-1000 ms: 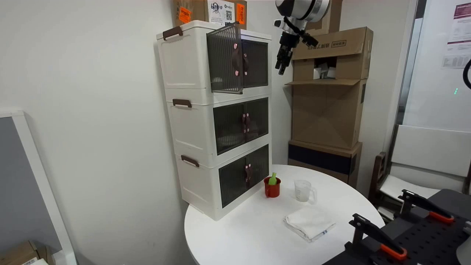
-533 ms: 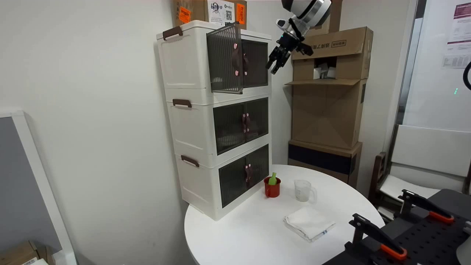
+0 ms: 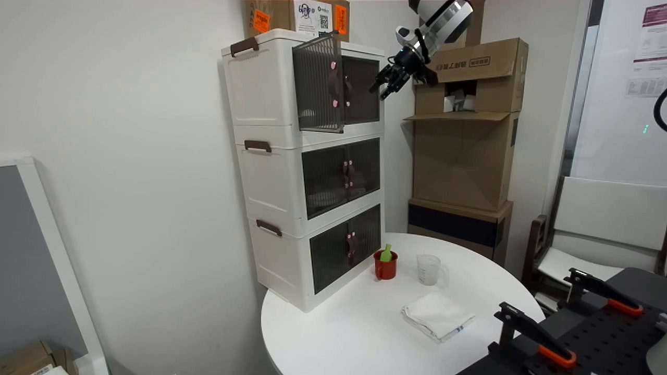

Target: Open the two doors of the topmost shelf

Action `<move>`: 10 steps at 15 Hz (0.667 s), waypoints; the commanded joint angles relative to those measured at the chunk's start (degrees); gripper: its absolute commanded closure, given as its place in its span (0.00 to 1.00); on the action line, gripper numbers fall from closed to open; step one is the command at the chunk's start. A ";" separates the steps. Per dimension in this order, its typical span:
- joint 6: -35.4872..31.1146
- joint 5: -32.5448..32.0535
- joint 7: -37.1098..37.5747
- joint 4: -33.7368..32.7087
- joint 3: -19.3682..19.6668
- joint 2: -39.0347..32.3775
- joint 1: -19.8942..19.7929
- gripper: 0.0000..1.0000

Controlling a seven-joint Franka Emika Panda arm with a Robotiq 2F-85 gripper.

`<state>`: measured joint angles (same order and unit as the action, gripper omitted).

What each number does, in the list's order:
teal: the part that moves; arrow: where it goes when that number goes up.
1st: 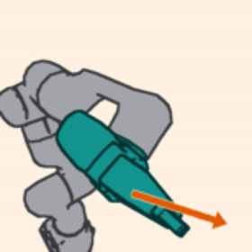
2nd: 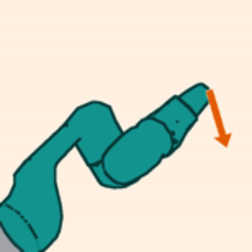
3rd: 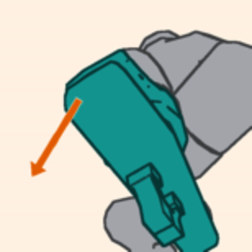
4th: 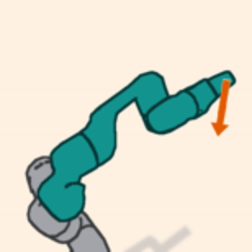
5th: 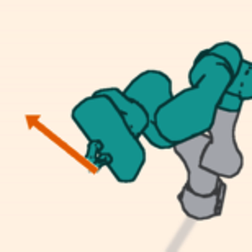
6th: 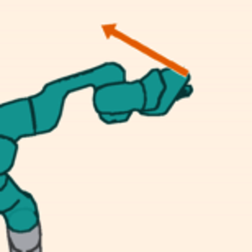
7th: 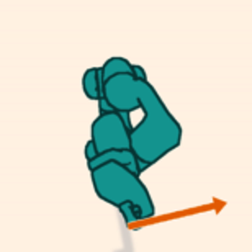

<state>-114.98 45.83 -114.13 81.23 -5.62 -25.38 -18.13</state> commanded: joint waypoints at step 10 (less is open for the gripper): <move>13.15 11.02 -3.08 -9.81 1.37 -6.17 0.21 0.00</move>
<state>-105.67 54.89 -116.21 75.35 -5.33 -29.23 -18.07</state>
